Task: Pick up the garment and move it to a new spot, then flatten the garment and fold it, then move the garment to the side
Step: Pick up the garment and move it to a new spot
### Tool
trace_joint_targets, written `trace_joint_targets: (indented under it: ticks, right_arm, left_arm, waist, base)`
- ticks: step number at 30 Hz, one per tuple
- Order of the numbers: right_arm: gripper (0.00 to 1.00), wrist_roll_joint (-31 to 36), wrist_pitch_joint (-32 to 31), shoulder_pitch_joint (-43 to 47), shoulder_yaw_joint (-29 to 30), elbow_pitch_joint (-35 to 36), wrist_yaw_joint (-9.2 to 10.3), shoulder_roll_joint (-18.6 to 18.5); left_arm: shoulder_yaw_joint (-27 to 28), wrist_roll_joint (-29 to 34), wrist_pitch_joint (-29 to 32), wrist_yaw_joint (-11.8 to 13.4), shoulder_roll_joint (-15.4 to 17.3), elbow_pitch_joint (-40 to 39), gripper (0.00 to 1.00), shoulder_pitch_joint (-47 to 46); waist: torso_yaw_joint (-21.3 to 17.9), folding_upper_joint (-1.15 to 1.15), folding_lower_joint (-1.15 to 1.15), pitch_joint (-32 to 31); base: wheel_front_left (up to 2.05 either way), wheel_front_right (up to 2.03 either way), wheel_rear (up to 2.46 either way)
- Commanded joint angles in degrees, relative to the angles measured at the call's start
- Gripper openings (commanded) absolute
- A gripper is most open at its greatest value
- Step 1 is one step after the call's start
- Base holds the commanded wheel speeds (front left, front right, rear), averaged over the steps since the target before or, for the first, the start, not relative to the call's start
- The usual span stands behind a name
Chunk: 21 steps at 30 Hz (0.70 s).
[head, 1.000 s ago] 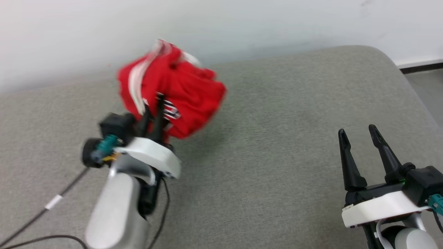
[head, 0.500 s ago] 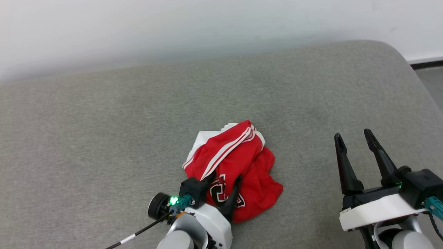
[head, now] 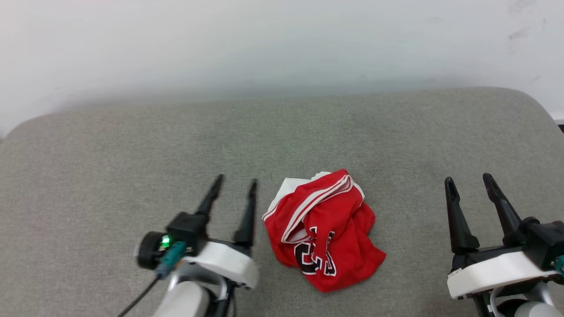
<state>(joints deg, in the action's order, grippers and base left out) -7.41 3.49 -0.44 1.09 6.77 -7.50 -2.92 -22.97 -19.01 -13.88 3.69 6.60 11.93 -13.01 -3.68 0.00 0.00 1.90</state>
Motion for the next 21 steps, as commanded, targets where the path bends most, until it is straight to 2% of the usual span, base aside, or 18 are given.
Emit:
trace_joint_targets:
  ticks: [1,6,11,21]
  right_arm:
    - [1.0,0.41,-0.29,0.9,0.14,0.23,0.02,0.06]
    - [1.0,0.93,-1.1,1.9,0.5,0.41,0.02,0.06]
    - [1.0,1.66,-2.03,3.05,0.84,0.69,0.02,0.06]
    - [1.0,1.7,-3.23,3.23,0.86,1.45,0.02,0.06]
  left_arm:
    - [0.81,-0.27,-0.3,0.59,0.78,-0.55,1.0,1.0]
    - [5.39,-1.65,-0.29,2.88,4.61,-2.49,1.0,4.45]
    - [7.77,-2.3,0.85,4.03,7.73,-4.27,1.0,7.98]
    - [7.61,-2.59,2.52,5.45,8.86,-8.03,1.0,11.46]
  waist:
    - [0.44,0.0,0.0,-0.39]
    - [0.97,0.0,0.0,-1.41]
    - [1.24,0.0,0.0,-2.32]
    - [0.83,0.0,0.0,-2.66]
  base:
    - [0.0,0.0,0.0]
    - [0.0,0.0,0.0]
    - [0.0,0.0,0.0]
    - [0.0,0.0,0.0]
